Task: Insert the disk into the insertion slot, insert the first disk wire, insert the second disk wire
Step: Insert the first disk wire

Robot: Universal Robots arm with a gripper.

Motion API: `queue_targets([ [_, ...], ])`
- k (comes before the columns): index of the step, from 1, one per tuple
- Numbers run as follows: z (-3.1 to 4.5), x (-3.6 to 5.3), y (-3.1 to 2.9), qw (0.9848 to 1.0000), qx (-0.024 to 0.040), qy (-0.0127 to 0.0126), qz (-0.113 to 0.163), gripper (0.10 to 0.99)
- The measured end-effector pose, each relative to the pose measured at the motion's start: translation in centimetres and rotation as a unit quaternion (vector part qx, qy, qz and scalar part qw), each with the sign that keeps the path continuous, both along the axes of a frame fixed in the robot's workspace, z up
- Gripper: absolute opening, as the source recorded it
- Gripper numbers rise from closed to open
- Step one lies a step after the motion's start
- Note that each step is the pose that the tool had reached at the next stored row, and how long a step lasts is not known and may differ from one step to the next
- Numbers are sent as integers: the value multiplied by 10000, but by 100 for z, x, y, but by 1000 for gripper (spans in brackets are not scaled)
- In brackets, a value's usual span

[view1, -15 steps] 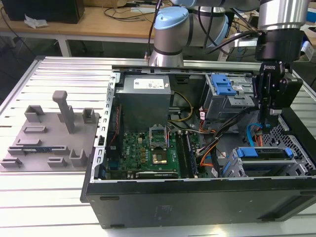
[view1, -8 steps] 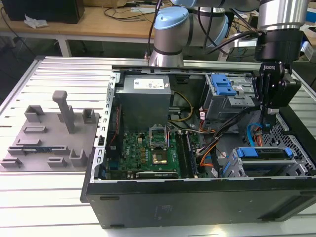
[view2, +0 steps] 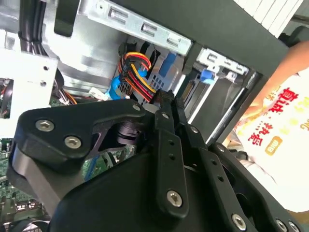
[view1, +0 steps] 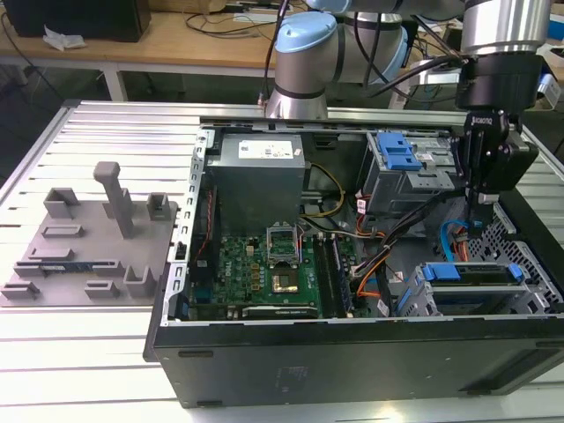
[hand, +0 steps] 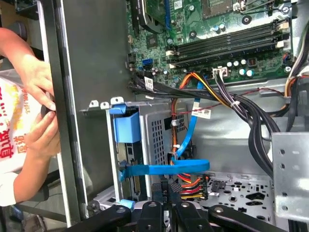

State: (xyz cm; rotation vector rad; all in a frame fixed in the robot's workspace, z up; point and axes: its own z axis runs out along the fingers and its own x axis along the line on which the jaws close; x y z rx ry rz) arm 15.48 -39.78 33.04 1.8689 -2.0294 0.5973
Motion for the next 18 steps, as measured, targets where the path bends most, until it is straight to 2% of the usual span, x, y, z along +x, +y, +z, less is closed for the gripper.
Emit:
queue_targets([
  [1, 0, 30, -5, 10000, 37, 19, 0, 165],
  [2, 0, 82, -15, 9999, 120, 67, 0, 165],
  [4, 0, 89, -30, 9998, 178, 101, 0, 165],
  [7, 0, 89, -68, 9992, 378, 107, 1, 165],
  [8, 1, 88, -95, 9990, 439, 111, 0, 165],
  [9, 9, 88, -157, 9986, 523, 118, 1, 165],
  [12, 22, 88, -249, 9978, 641, 144, 1, 165],
  [13, 28, 88, -291, 9972, 728, 155, 2, 165],
  [14, 33, 88, -324, 9968, 787, 164, 2, 165],
  [16, 38, 88, -371, 9960, 876, 178, 2, 165],
  [18, 45, 87, -418, 9949, 992, 201, 2, 165],
])
